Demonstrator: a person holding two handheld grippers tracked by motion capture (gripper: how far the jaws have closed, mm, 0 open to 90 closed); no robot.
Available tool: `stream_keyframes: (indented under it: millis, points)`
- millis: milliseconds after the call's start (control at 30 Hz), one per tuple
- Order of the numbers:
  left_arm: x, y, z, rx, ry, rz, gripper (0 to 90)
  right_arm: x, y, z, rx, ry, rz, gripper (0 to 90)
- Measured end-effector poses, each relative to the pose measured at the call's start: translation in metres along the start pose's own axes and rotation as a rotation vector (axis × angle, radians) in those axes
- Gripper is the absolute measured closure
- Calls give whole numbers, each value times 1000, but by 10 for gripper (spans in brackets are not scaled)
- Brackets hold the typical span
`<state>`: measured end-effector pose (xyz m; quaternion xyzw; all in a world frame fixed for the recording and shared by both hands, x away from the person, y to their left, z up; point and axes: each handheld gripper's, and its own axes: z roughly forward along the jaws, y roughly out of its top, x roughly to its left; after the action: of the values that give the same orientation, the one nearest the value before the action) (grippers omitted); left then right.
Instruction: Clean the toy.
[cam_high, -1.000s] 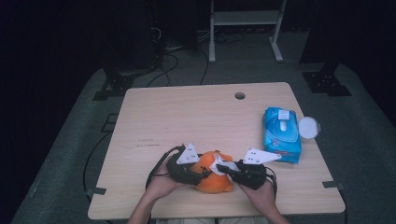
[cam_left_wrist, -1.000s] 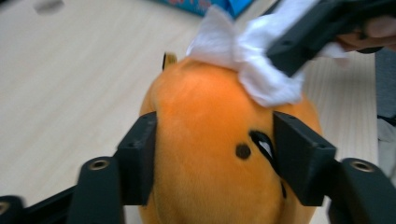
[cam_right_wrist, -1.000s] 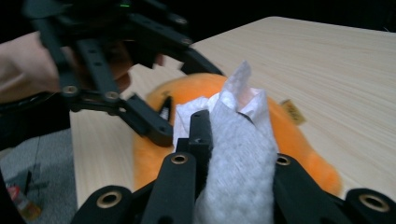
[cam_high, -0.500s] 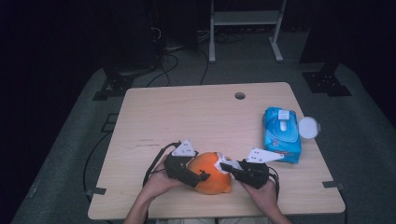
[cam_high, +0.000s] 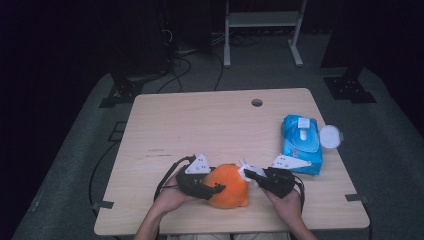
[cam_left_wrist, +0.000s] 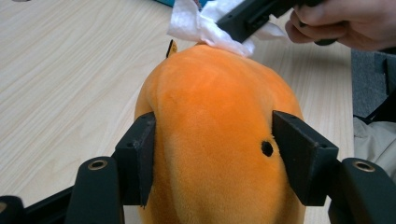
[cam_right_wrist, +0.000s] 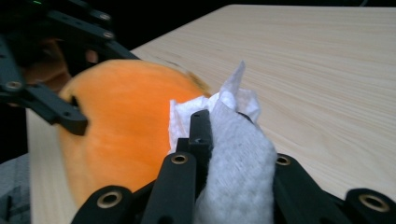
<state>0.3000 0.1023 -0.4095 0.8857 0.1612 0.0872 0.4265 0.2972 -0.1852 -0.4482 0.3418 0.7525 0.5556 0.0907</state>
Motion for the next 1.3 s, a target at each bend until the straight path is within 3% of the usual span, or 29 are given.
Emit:
stream_keyframes:
  millis: [100, 200, 267, 433, 500, 567, 633, 700, 733, 767, 900, 967, 1000, 1100, 1167, 1200, 1233, 1300]
  points:
    - [-2, 0, 0, 1, -1, 22, 349, 1, 1, -1, -5, 0, 15, 792]
    - [-3, -1, 0, 2, -8, 40, 334, 10, 9, -3, -15, 9, -30, 792]
    - [1, -1, -2, 7, -20, 11, 285, 8, 7, -2, -7, 13, -29, 793]
    - [15, -4, -1, 28, -49, -123, 138, 6, 1, 1, 9, 12, -19, 793]
    - [13, -5, 0, 27, -47, -121, 170, 9, 4, 1, 3, 21, -20, 793]
    - [8, -3, -1, 4, -9, -66, 282, 12, 7, 2, -3, 39, -24, 793]
    - [0, 1, -2, -19, 18, 15, 364, 16, 11, 2, -16, 62, -28, 793]
    - [-7, 5, -2, -37, 31, 73, 395, 18, 16, 0, -31, 66, -43, 793]
    - [-7, 5, -2, -37, 31, 73, 395, 18, 16, 0, -31, 66, -43, 793]
    - [-10, 6, -3, -33, 27, 100, 394, 15, 17, -3, -38, 60, -35, 794]
    - [-7, 4, -1, -37, 9, 79, 377, -4, 4, -3, -10, 23, 26, 794]
    - [-8, 5, 0, -33, 11, 83, 370, -5, 4, -3, -14, 32, 55, 794]
    - [-8, 5, 0, -36, 11, 87, 368, -1, 6, -3, -15, 30, 34, 794]
    - [-8, 6, 0, -40, 13, 88, 367, 14, 16, -4, -43, 83, -11, 793]
    - [-8, 5, -1, -36, 12, 83, 360, 19, 17, -3, -38, 83, -38, 793]
    - [-6, 5, -1, -31, 13, 68, 328, 21, 16, -1, -24, 78, -58, 794]
    - [-3, 5, -1, -29, 5, 20, 247, 16, 11, 0, -13, 74, -31, 794]
    - [2, 5, 1, -17, -5, -33, 179, 10, 6, 1, 0, 64, -13, 795]
